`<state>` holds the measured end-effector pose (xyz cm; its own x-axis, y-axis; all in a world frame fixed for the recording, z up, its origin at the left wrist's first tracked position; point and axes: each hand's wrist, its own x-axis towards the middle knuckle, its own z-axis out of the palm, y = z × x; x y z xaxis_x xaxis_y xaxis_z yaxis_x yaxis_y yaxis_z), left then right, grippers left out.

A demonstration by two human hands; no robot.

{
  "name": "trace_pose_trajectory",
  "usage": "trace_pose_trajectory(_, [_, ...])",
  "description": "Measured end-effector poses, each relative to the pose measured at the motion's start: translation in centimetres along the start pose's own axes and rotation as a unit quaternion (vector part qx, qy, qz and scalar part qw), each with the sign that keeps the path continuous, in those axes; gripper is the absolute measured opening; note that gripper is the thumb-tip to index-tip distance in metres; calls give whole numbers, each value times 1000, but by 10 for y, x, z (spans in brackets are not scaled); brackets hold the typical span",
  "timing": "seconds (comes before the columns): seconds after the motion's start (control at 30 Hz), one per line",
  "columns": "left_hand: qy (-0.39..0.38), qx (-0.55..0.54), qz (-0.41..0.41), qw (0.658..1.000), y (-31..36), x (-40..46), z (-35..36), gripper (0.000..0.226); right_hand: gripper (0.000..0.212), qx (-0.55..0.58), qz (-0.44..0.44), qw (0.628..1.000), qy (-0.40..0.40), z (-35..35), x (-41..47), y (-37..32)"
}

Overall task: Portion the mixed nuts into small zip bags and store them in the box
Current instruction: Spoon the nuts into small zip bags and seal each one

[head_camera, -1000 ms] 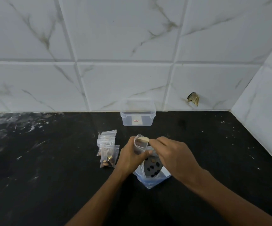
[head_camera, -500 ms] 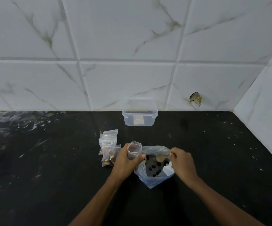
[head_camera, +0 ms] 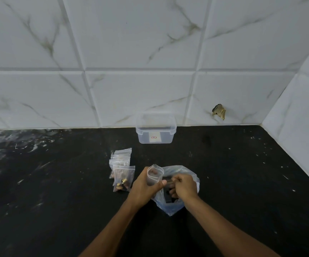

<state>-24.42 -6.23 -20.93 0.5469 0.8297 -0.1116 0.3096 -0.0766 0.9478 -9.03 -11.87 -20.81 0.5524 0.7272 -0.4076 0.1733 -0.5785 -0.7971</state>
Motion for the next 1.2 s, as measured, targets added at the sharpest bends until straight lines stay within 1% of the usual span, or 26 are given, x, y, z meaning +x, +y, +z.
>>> trace_pose_trajectory(0.07, [2, 9, 2, 1000, 1, 0, -1, 40, 23, 67, 59, 996, -14, -2, 2, -3])
trace_pose_trajectory(0.13, [4, 9, -1, 1000, 1, 0, -2, 39, 23, 98, 83, 991, -20, -5, 2, -5])
trace_pose_trajectory(0.27, [7, -6, -8, 1000, 2, -2, -3, 40, 22, 59, 41, 997, 9, -9, 0, -9])
trace_pose_trajectory(0.33, [7, -14, -14, 1000, 4, -3, -4, 39, 21, 53, 38, 998, 19, -13, -1, -13])
trace_pose_trajectory(0.4, [9, -22, -17, 1000, 7, -4, -6, 39, 19, 76, 62, 995, 21, -21, -1, -13])
trace_pose_trajectory(0.5, [24, -23, -13, 999, 6, -3, -9, 39, 16, 158, 104, 982, 14, -35, -1, -10])
trace_pose_trajectory(0.57, [31, -15, -8, 999, 6, -2, -12, 39, 15, 185, 115, 976, 6, -46, -4, -9])
trace_pose_trajectory(0.63, [37, -15, -4, 999, 7, 0, -14, 42, 15, 188, 112, 976, -5, -59, -8, -11])
trace_pose_trajectory(0.77, [57, 4, 17, 998, 15, 0, -16, 39, 18, 201, 76, 976, -12, -82, -16, -25])
trace_pose_trajectory(0.83, [62, 14, 24, 998, 19, 0, -14, 41, 18, 211, 47, 976, -22, -92, -22, -37])
trace_pose_trajectory(0.93, [63, 37, 27, 997, 22, 2, -11, 48, 18, 201, -22, 979, -29, -101, -37, -59])
trace_pose_trajectory(1.0, [59, 41, 24, 997, 23, 3, -7, 51, 17, 167, -78, 983, -23, -101, -49, -72])
trace_pose_trajectory(1.07, [57, 42, 26, 997, 27, 4, -3, 49, 16, 93, -161, 983, -1, -95, -60, -80])
trace_pose_trajectory(1.1, [58, 41, 26, 997, 28, 4, -1, 48, 16, 35, -221, 975, 20, -91, -65, -80])
trace_pose_trajectory(1.13, [60, 37, 28, 997, 29, 4, 1, 48, 15, -30, -289, 956, 46, -86, -69, -80])
trace_pose_trajectory(1.17, [61, 34, 27, 997, 30, 4, 3, 49, 15, -92, -361, 925, 72, -81, -73, -77])
trace_pose_trajectory(1.2, [62, 28, 27, 997, 31, 4, 4, 50, 14, -149, -431, 885, 93, -77, -75, -74])
